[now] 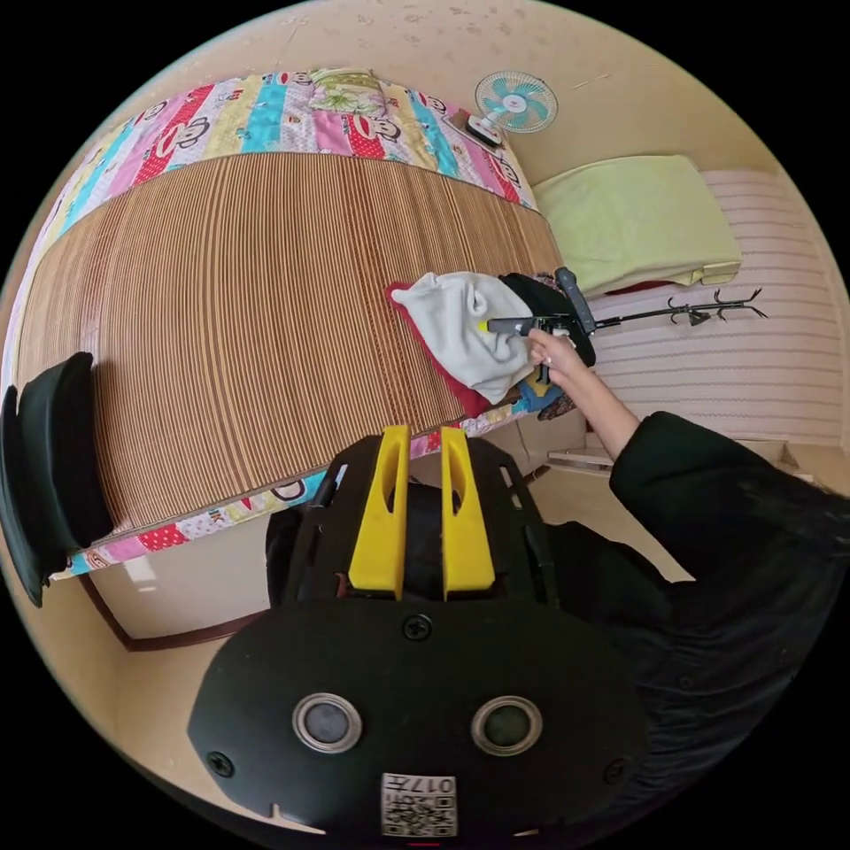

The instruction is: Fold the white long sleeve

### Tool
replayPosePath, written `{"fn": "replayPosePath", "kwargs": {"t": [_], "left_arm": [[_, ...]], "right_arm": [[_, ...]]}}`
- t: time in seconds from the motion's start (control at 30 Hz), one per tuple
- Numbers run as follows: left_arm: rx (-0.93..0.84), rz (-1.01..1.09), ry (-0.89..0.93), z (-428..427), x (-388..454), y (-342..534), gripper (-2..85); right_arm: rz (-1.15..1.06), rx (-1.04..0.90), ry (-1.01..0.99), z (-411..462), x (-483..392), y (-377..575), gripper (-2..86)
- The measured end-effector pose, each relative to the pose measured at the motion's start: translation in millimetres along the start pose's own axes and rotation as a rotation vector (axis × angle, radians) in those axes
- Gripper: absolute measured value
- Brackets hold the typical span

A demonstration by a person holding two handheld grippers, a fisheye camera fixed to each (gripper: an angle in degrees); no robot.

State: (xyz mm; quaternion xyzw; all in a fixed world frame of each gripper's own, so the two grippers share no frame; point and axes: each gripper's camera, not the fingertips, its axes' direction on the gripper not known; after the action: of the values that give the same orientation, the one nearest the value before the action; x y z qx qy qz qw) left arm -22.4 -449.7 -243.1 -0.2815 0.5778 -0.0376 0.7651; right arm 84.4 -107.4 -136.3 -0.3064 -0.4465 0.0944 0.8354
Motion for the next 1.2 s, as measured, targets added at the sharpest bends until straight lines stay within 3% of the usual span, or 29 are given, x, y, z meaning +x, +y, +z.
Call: {"fn": "replayPosePath", "kwargs": {"t": [0.07,0.13,0.2,0.3,0.4,0.5,0.57,0.63,0.7,0.83,0.93,1.03,1.2], "left_arm": [[0.050,-0.057,0.231,-17,-25,0,9.1],[0.143,-0.166,0.586,-30,-66,5,14.1],[0.191,-0.232,0.736,-35,-92,8,16.8],[0.147,-0.264,0.822,-34,-115,2,21.2],[0.129,-0.272,0.933,-34,-136,-3,23.0],[0.118,-0.427,0.916,-33,-178,14,15.9],[0.160,-0.379,0.841,-52,-191,27,10.7],[0.252,-0.057,0.697,-108,-177,38,7.2],[0.310,0.286,0.686,-157,-151,52,5.9],[0.397,0.967,0.974,-256,-106,106,5.1],[0.410,1.277,1.157,-301,-89,137,5.1],[0.469,1.499,1.322,-326,-87,161,5.2],[0.410,1.520,1.577,-321,-77,166,5.1]], "right_arm": [[-0.157,0.210,-0.304,-47,-42,46,4.2],[-0.274,0.281,-0.310,-69,-81,85,3.8],[-0.328,0.359,-0.308,-85,-109,121,3.5],[-0.460,0.408,-0.356,-96,-158,169,3.3],[-0.691,0.289,-0.327,-78,-219,203,3.0],[-0.742,0.217,-0.316,-48,-249,229,2.6],[-0.723,0.230,-0.229,-39,-254,247,2.2],[-0.733,0.265,-0.159,-43,-256,264,2.2],[-0.791,0.291,-0.201,-54,-253,283,2.4],[-0.921,0.420,-0.451,-97,-220,320,3.5],[-0.869,0.563,-0.539,-133,-184,328,5.6],[-0.766,0.580,-0.519,-156,-158,314,11.3],[-0.698,0.656,-0.438,-178,-146,289,18.2]]}}
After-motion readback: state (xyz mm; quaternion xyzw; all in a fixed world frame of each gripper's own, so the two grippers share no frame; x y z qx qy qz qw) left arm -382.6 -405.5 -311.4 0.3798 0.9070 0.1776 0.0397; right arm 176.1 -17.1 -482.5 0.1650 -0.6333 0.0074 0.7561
